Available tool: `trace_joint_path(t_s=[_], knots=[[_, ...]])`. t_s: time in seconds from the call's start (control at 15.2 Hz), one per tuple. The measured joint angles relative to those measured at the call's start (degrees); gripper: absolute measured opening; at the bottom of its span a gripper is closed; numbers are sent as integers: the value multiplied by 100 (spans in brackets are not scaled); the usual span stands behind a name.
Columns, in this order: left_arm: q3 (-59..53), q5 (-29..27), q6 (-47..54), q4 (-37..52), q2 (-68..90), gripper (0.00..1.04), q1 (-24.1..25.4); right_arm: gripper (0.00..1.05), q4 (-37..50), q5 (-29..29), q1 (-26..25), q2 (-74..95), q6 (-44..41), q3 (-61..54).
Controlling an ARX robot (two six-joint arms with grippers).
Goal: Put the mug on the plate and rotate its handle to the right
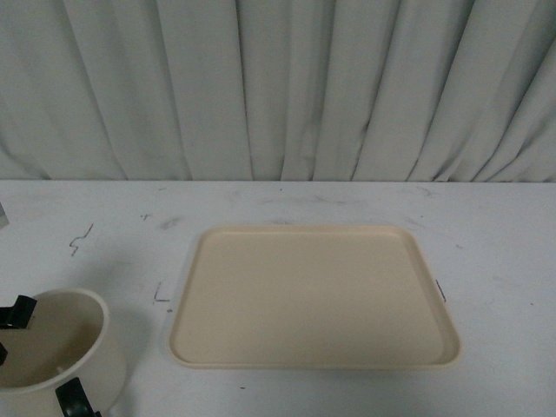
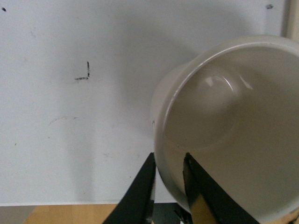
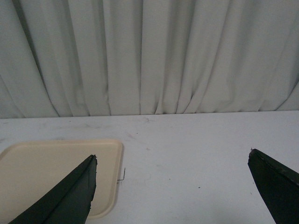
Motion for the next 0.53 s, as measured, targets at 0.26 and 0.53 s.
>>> trace_joint_path(t_s=[0.26,0.53], knots=[[601,-61,28,-426,-560,3,-702,98,0,0,0,0,-2,0],[1626,-55,4,-490,-28,3,-1978,98,0,0,0,0,0,0]])
